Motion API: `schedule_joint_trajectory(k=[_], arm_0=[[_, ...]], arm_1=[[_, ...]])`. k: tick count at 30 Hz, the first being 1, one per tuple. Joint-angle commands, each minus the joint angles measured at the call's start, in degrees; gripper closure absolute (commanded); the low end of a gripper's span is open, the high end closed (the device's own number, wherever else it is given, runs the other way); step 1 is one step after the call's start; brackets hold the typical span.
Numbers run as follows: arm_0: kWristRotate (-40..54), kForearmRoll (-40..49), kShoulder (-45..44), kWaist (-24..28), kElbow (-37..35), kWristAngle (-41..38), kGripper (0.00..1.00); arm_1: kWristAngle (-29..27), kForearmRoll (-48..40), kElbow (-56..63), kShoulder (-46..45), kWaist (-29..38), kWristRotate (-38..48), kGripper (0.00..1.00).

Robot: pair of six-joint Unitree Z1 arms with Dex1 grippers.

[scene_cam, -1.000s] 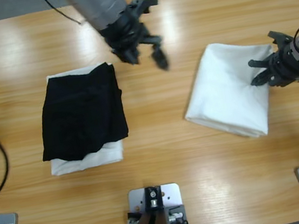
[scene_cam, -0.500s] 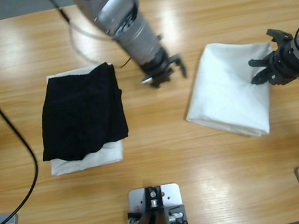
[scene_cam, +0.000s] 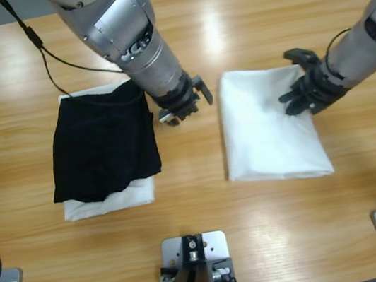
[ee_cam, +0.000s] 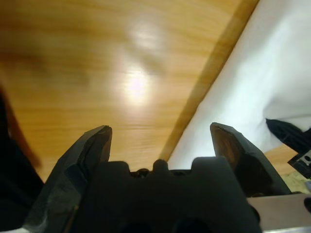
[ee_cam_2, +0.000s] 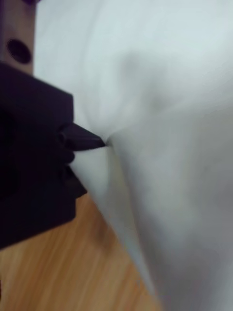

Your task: Fold clothes

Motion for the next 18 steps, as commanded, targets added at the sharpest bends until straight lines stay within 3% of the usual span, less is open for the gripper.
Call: schedule_joint_trajectory(k=[1,6,9,10,11,13,18], arm_0=[[-9.0,-15.5,-1.0,-3.9,11.9,-0.4,0.436],[-9.2,-39.0,-1.9,-4.5,27.7,1.2,0.421],[-8.5,-47.8,-1.0,-4.2,29.9,-0.2,0.405],[-8.5,-51.0,-0.2,-4.1,30.3,-1.8,0.317],[-8.4,-52.5,0.3,-4.1,30.3,-3.0,0.188],[-8.3,-53.2,0.6,-4.2,30.4,-3.8,0.110],[-7.5,-55.5,-2.1,-4.3,33.1,-3.4,0.094]], arm_1=[[1.3,0.6,0.3,3.1,0.7,-1.0,1.000],[1.3,0.8,0.3,2.4,0.5,-0.8,1.000],[1.3,0.8,0.3,2.5,0.4,-0.8,1.000],[1.2,0.8,0.3,2.5,0.4,-0.8,1.000],[1.2,0.7,0.3,2.4,0.2,-0.7,1.000],[1.2,0.7,0.3,2.3,-0.1,-0.7,1.000],[1.2,0.6,0.3,2.5,-0.4,-0.7,1.000]])
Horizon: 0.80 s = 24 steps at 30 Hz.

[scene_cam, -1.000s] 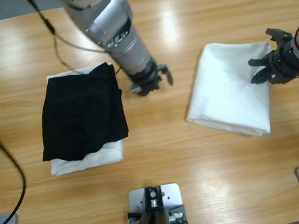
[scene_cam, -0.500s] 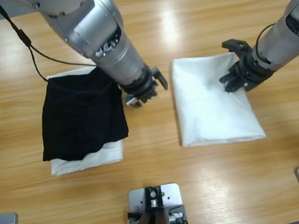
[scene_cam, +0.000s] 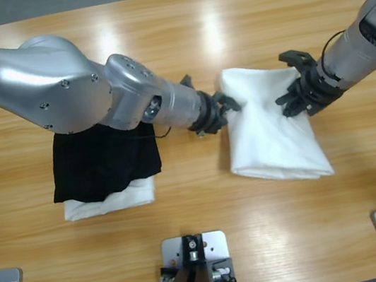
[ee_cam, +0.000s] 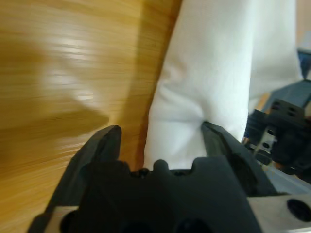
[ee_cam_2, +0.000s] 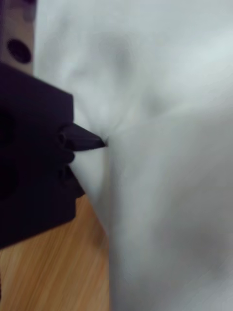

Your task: Fold clothes

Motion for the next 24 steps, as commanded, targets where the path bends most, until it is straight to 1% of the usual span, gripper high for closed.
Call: schedule_joint_trajectory(k=[1,6,8,9,10,11,13,19,22,24], arm_0=[[1.7,-3.7,0.0,-0.2,5.0,-0.5,0.096],[2.0,-5.9,-3.3,0.7,8.9,0.7,0.096],[1.7,-9.5,-2.6,0.8,9.8,0.7,0.104],[1.5,-11.9,-1.8,0.8,10.2,0.6,0.120],[1.1,-15.1,-0.5,0.8,10.8,0.5,0.182],[0.7,-17.7,0.5,0.8,11.5,0.4,0.217],[0.0,-21.3,2.4,0.8,12.4,0.1,0.262],[0.0,-23.1,2.7,0.8,15.8,-0.6,0.259],[-0.2,-26.5,4.1,0.3,16.7,-0.6,0.258],[-0.6,-30.7,5.6,-0.1,16.7,-0.5,0.263]], arm_1=[[0.7,0.4,0.4,2.3,-0.5,-0.4,1.000],[0.4,0.6,0.4,2.2,-0.5,-0.4,1.000],[0.4,0.7,0.4,2.0,-0.5,-0.4,1.000],[0.3,0.7,0.4,2.0,-0.5,-0.3,1.000],[0.3,0.7,0.4,2.0,-0.5,-0.3,1.000],[0.2,0.7,0.4,2.1,-0.5,-0.3,1.000],[0.2,0.7,0.4,2.0,-0.5,-0.3,1.000],[0.1,0.6,0.4,2.5,-0.5,-0.2,1.000],[0.1,0.6,0.4,2.2,-0.5,-0.2,1.000],[0.1,0.6,0.4,1.9,-0.5,-0.2,1.000]])
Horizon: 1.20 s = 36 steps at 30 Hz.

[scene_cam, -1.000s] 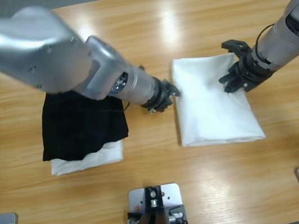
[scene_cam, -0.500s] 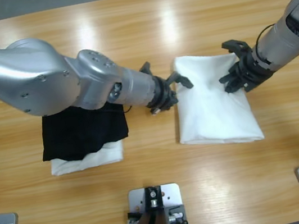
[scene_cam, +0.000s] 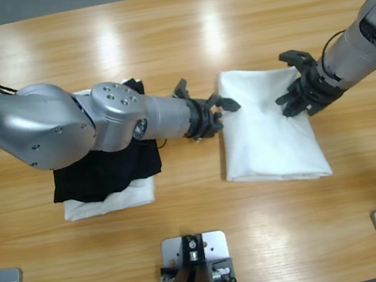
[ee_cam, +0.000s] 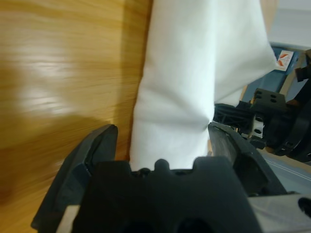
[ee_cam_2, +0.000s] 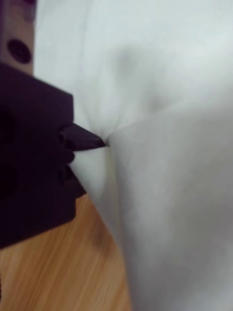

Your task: Fold clothes

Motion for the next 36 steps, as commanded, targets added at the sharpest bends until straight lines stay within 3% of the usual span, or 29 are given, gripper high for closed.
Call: schedule_joint_trajectory(k=[1,17,18,19,21,27,28,29,30,31,36], arm_0=[[-1.5,-9.2,6.4,-0.5,2.7,-0.4,0.268],[4.7,-10.8,6.6,-3.6,0.9,-5.6,0.295],[4.7,-11.1,6.7,-3.5,1.2,-5.6,0.418],[4.7,-11.1,6.7,-3.5,1.5,-5.5,0.636],[5.7,-11.1,6.6,-3.4,1.7,-5.3,0.965],[8.1,-9.6,6.6,-2.3,2.7,-5.1,1.000],[8.4,-9.6,6.6,-2.3,2.7,-5.1,1.000],[8.4,-9.5,6.7,-2.3,2.8,-5.1,1.000],[8.3,-9.4,6.8,-2.2,3.0,-5.1,1.000],[8.2,-9.3,6.8,-2.2,3.0,-5.0,1.000],[6.7,-8.7,7.0,-1.8,3.5,-4.3,1.000]], arm_1=[[0.1,0.6,0.4,1.9,-0.4,-0.2,1.000],[0.2,0.5,0.4,1.8,-0.5,-0.1,1.000],[0.2,0.5,0.4,1.8,-0.5,-0.1,1.000],[0.2,0.5,0.4,1.7,-0.5,-0.1,1.000],[0.5,0.4,0.4,1.6,-0.5,0.6,1.000],[0.9,-0.4,0.8,0.6,-0.5,2.9,0.982],[0.9,-0.5,0.8,0.4,-0.5,3.4,0.746],[1.0,-0.5,0.8,-0.1,-0.5,4.0,0.417],[1.0,-0.5,0.7,-0.6,-0.6,4.5,0.179],[1.0,-0.4,0.7,-1.4,-1.4,5.4,0.016],[5.5,0.5,2.7,-8.9,-11.1,19.0,0.000]])
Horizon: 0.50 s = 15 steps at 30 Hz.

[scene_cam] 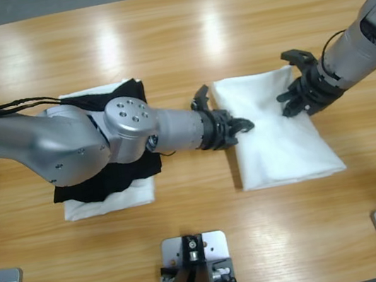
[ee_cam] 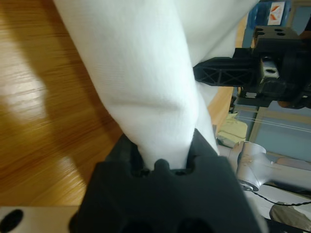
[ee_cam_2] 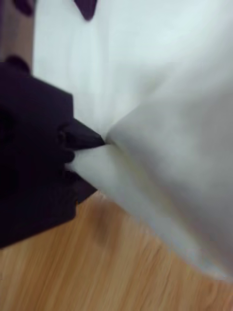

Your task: Fold clothes

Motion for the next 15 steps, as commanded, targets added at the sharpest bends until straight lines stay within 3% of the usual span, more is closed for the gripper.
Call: schedule_joint_trajectory(k=[1,7,9,10,15], arm_0=[[-1.2,1.4,3.9,0.8,1.9,0.1,1.000],[-2.3,2.3,3.5,1.7,2.6,0.3,1.000],[-2.4,2.2,3.3,2.7,3.5,0.3,1.000],[-2.4,2.1,3.2,3.1,3.9,0.3,1.000],[-2.3,2.1,3.0,3.6,4.3,0.0,1.000]], arm_1=[[7.6,-0.8,4.3,-9.6,-12.7,16.0,0.000],[23.8,-11.6,17.0,-9.5,-25.4,19.9,0.000],[27.9,-15.5,21.4,-7.6,-26.5,20.4,0.000],[30.5,-21.7,25.6,-6.2,-26.5,22.0,0.000],[33.4,-34.4,32.3,-3.6,-26.5,27.2,0.000]])
